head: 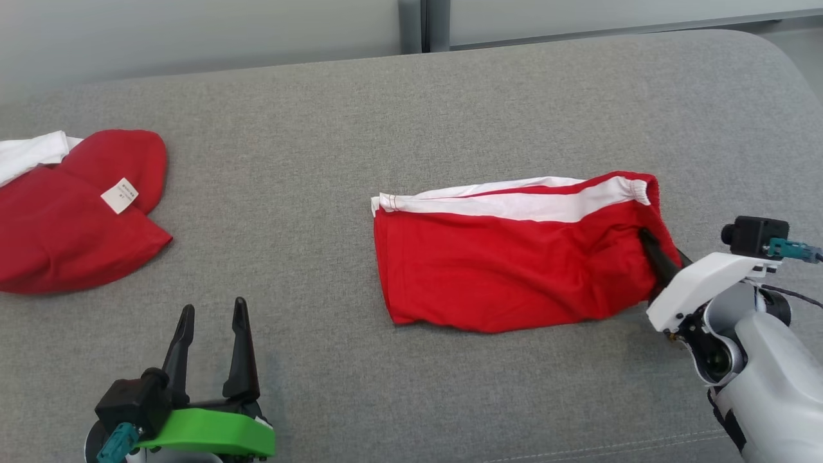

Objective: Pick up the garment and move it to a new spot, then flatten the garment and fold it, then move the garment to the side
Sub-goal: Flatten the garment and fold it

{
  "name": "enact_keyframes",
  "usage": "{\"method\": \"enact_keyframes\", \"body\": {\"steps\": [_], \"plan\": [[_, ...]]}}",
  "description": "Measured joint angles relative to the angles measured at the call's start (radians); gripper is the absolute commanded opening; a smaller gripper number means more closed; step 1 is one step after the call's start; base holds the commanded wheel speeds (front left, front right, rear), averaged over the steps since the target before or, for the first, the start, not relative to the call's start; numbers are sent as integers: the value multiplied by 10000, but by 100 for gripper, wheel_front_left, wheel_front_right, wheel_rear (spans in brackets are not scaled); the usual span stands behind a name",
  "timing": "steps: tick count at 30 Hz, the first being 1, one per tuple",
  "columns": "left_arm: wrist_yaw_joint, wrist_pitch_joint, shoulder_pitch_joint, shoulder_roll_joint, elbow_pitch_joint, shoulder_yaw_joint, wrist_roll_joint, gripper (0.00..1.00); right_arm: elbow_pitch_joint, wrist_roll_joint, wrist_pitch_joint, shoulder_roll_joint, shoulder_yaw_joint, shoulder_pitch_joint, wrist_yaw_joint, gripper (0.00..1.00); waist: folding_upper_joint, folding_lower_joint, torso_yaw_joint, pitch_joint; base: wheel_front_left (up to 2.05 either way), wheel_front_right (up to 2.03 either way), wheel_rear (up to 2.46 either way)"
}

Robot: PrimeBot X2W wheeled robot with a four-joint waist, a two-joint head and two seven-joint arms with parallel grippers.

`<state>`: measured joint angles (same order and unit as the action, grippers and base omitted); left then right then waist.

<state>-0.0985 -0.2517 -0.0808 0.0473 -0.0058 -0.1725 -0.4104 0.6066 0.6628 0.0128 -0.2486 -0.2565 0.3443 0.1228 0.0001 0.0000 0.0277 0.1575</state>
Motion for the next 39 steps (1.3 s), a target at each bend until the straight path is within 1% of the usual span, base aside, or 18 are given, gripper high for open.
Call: {"method": "enact_keyframes", "body": {"steps": [6, 8, 13, 18, 21, 25, 28, 39], "plan": [[0, 0, -2, 2, 140, -176, -17, 100, -767, 153, -284, 303, -1051, 30, 2, 0, 0, 0, -108, -238, 0, 0, 0], [0, 2, -3, 0, 221, -238, -19, 100, -1032, 169, -330, 311, -1333, 33, 2, 0, 0, 0, -125, -326, 0, 0, 0], [0, 2, -8, 2, 268, -290, -73, 100, -1501, 257, -508, 284, -1787, 54, 2, 0, 0, 0, -114, -526, 0, 0, 0], [0, 0, -12, 2, 284, -401, -84, 100, -1710, 343, -725, 301, -2199, 287, 2, 0, 0, 0, -29, -653, 0, 0, 0], [0, 2, -12, 2, 276, -487, -132, 100, -1802, 341, -876, 424, -2516, 543, 2, 0, 0, 0, 60, -685, 0, 0, 0], [0, 0, -10, 2, 253, -577, -163, 100, -1827, 341, -1103, 679, -2865, 872, 2, 0, 0, 0, 216, -693, 0, 0, 0], [0, 0, -5, 2, 236, -637, -180, 100, -1699, 320, -1287, 715, -3066, 1035, 2, 0, 0, 0, 373, -684, 0, 0, 0], [0, 0, 33, 4, 184, -895, -462, 100, -554, -286, -2050, 869, -3664, 1705, 0, 0, 0, 0, 1099, -524, 0, 0, 0]]}}
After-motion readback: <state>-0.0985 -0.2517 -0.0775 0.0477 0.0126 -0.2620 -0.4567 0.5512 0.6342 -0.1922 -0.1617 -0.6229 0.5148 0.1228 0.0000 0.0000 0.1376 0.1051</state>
